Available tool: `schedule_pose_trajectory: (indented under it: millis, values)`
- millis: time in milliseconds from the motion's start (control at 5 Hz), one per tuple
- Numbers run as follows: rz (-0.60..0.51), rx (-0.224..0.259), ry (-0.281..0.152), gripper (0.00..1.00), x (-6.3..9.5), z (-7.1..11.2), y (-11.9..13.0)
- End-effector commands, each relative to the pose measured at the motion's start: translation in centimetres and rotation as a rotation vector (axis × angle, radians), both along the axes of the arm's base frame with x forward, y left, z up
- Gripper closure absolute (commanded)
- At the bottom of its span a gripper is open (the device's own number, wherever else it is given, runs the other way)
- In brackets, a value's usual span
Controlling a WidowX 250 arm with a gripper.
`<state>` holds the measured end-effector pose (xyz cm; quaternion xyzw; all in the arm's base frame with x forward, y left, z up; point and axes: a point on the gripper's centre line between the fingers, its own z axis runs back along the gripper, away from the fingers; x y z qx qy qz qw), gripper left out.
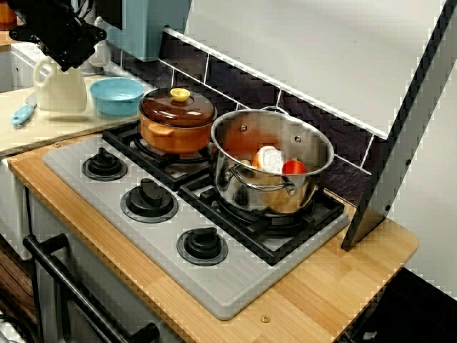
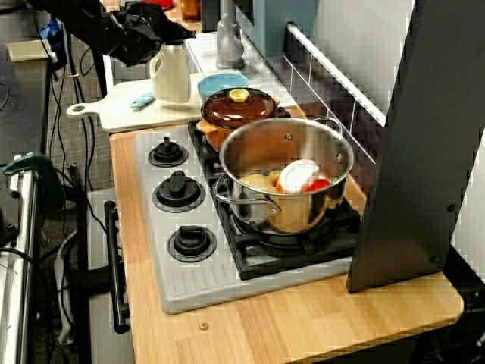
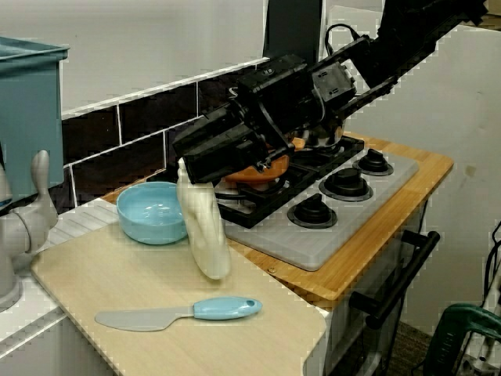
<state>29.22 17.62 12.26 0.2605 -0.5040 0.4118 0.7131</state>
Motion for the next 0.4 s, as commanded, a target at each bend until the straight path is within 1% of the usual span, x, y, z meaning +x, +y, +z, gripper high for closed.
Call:
schedule_pose_trajectory:
  millis: [0,200]
  values:
    - [-0.014,0.023,-0.032,1.0,-0.4,0.63,-0.63]
    - [-0.014,0.022,-0.029,1.0,-0.29,0.45,-0.61]
